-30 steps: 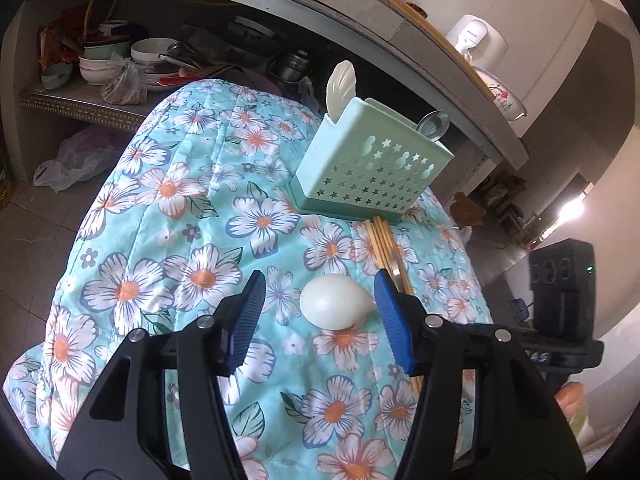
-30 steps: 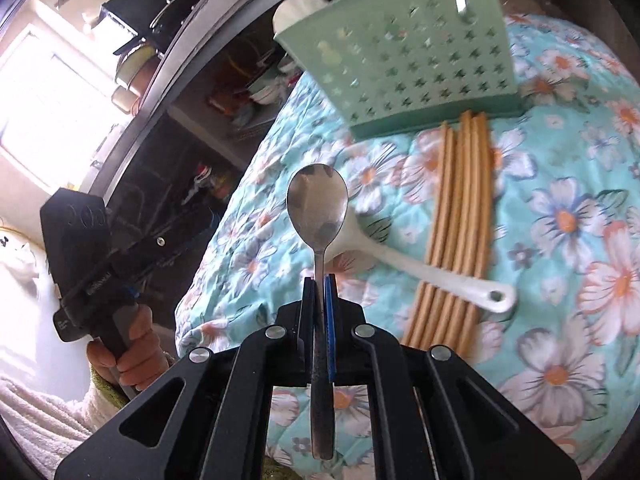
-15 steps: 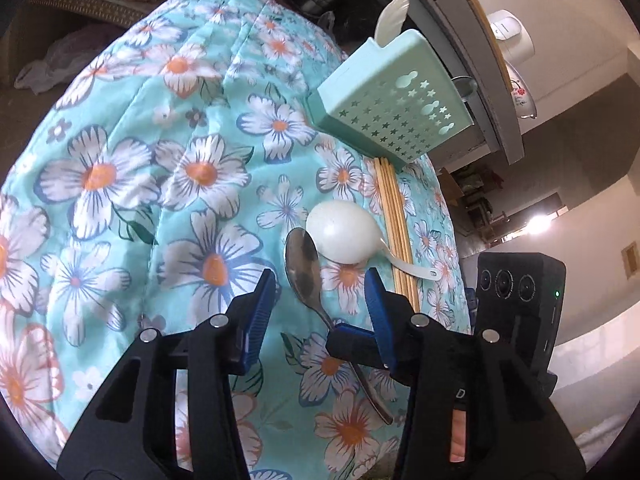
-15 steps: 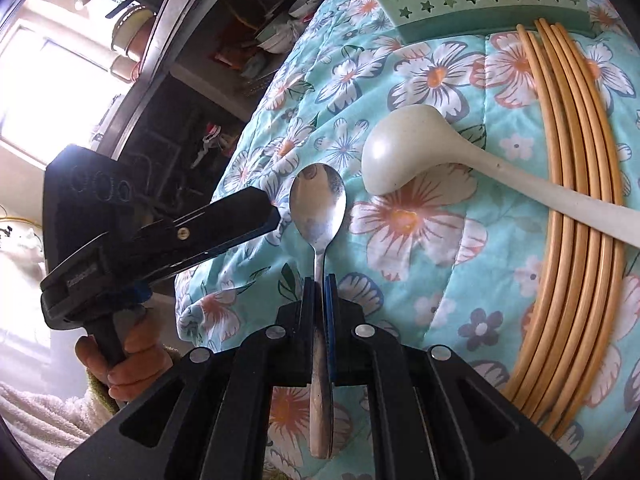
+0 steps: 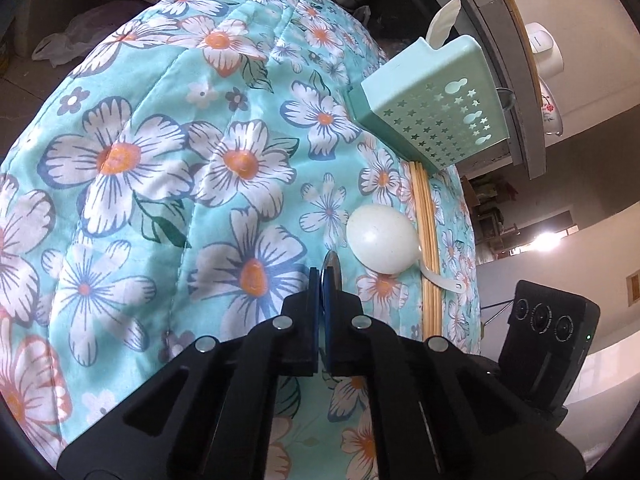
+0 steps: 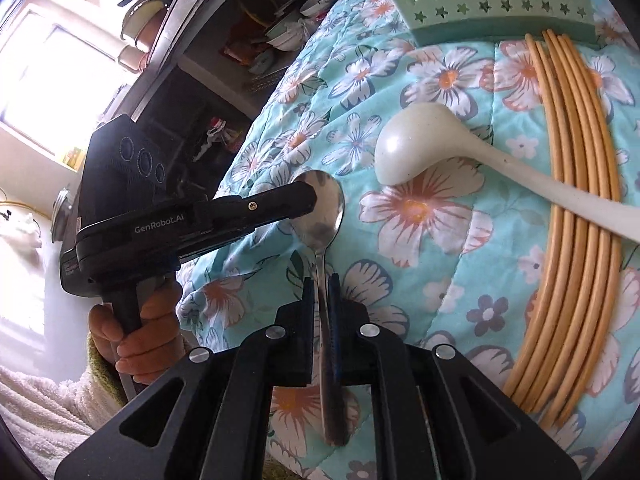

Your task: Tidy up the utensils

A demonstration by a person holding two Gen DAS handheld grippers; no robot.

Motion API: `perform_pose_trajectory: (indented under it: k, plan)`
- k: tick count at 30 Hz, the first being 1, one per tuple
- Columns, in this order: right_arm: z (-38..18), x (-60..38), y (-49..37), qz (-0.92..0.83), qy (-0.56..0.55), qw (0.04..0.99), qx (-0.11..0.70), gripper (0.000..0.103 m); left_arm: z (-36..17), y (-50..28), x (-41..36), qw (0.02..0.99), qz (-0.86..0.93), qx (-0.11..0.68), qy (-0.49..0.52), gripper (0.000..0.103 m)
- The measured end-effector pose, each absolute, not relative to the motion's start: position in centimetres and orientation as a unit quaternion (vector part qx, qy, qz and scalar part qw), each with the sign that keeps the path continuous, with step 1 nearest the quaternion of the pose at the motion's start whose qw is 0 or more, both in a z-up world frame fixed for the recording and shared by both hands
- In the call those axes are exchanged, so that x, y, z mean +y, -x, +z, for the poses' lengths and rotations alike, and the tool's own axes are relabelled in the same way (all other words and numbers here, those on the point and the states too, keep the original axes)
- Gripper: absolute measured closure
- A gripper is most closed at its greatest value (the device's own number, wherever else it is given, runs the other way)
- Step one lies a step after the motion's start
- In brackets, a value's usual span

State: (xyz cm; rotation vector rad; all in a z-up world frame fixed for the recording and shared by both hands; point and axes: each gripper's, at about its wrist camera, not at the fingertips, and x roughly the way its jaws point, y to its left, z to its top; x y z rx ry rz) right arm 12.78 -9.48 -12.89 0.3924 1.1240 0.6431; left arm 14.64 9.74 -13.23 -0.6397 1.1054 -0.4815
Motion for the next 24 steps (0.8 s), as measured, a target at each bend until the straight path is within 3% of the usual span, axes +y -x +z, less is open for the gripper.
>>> perform_pose_trajectory:
  k: [2, 4, 6, 9, 13, 21, 23, 24]
  plan:
    - [-11.8, -10.3, -12.8, 0.286, -0.16, 0.798, 0.506, 0.089, -13.3, -14.7, 9.8, 0.776, -0.22, 0.513, 0.293, 0.102]
    - [-10.4, -11.0, -13.1, 0.263, -0.129, 0.825, 0.484, 0.072, -13.2, -14.7, 9.8, 0.779, -0.218, 0.512, 0.29, 0.102]
    - [-9.1, -11.7, -13.4, 0.232, -0.085, 0.853, 0.46, 0.064, -13.0, -14.7, 9.9, 0.784, -0.213, 0.51, 0.282, 0.102]
    - [-8.0, -12.0, -13.9, 0.193, -0.005, 0.88, 0.435, 0.058, -12.8, -14.8, 9.8, 0.79, -0.203, 0.514, 0.265, 0.102]
    - [-8.7, -11.8, -15.2, 0.165, 0.091, 0.883, 0.429, 0.058, -12.3, -14.9, 9.5, 0.799, -0.189, 0.516, 0.244, 0.101]
    - [-11.3, -10.5, -15.9, 0.151, 0.181, 0.863, 0.447, 0.058, -12.0, -15.3, 9.7, 0.81, -0.168, 0.514, 0.227, 0.101]
    - [-11.4, -10.3, -15.9, 0.152, 0.185, 0.862, 0.447, 0.062, -12.1, -15.3, 9.9, 0.81, -0.166, 0.514, 0.227, 0.101]
    - [-11.5, -10.1, -16.0, 0.152, 0.186, 0.861, 0.448, 0.07, -12.1, -15.3, 9.9, 0.811, -0.166, 0.514, 0.226, 0.101]
